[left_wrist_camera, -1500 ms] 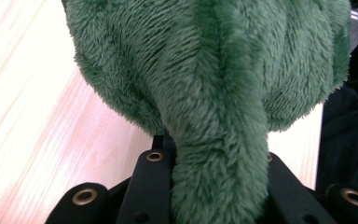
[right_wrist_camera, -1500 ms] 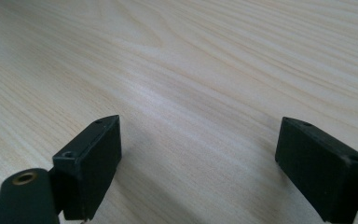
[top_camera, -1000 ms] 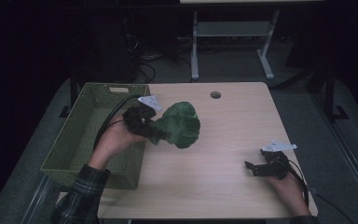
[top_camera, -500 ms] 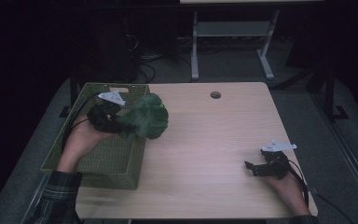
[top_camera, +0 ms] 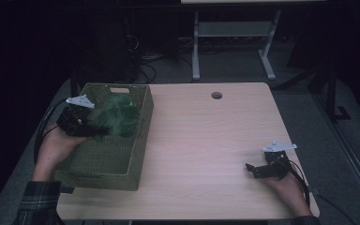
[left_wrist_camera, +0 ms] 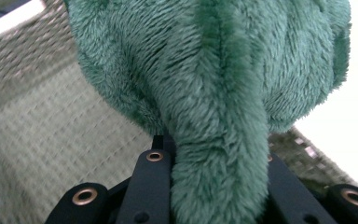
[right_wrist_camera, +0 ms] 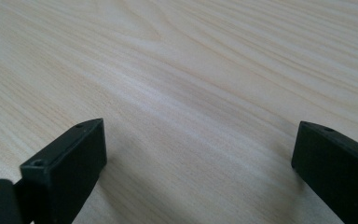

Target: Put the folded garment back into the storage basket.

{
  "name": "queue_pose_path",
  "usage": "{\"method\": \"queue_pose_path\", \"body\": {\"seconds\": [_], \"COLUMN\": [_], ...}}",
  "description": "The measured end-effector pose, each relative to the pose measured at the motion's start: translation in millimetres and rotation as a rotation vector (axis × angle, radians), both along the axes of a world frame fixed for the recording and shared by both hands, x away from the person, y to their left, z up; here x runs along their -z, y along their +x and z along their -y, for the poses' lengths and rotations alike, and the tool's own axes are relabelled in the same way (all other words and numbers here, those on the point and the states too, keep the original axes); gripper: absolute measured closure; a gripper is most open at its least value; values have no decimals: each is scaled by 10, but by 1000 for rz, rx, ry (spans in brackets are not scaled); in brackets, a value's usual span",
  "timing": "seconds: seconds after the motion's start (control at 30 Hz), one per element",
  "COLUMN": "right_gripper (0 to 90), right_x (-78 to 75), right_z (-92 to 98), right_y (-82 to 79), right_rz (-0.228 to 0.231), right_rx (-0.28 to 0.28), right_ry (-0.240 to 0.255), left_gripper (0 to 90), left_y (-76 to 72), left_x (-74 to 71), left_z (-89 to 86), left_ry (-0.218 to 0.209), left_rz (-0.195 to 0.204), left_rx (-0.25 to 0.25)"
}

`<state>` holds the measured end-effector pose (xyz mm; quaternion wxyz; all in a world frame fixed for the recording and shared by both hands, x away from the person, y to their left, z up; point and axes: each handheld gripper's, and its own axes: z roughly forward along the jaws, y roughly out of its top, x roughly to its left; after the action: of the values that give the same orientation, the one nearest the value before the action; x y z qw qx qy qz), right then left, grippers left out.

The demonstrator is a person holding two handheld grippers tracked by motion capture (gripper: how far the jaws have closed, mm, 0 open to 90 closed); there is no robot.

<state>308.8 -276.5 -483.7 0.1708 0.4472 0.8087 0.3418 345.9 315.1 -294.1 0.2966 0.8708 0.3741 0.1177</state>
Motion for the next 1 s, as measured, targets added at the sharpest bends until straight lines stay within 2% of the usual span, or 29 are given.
{"method": "queue_pose_path", "body": {"seconds": [0.23, 0.27, 0.43, 0.6, 0.83, 1.0], "right_gripper": [27, 27, 27, 27, 28, 28], "right_x": [-1, -1, -1, 0, 0, 0], "right_z": [-2, -1, -1, -1, -2, -3], "right_y": [-2, -2, -1, -1, -2, -3], "right_rz": [-2, -2, 0, 1, 0, 0], "right_rx": [-4, -5, -9, -9, -8, -8], "right_ry": [0, -1, -1, -2, -2, 0], "left_gripper": [773, 773, 773, 769, 758, 742], "left_y": [39, 52, 126, 192, 263, 285], "left_x": [265, 330, 559, 765, 973, 1067], "left_z": [-203, -220, -245, -216, -164, -146], "left_ry": [14, 4, 18, 29, 42, 82], "left_rz": [-18, -26, -46, -62, -103, -118], "left_rx": [-69, -88, -123, -121, -114, -124]}}
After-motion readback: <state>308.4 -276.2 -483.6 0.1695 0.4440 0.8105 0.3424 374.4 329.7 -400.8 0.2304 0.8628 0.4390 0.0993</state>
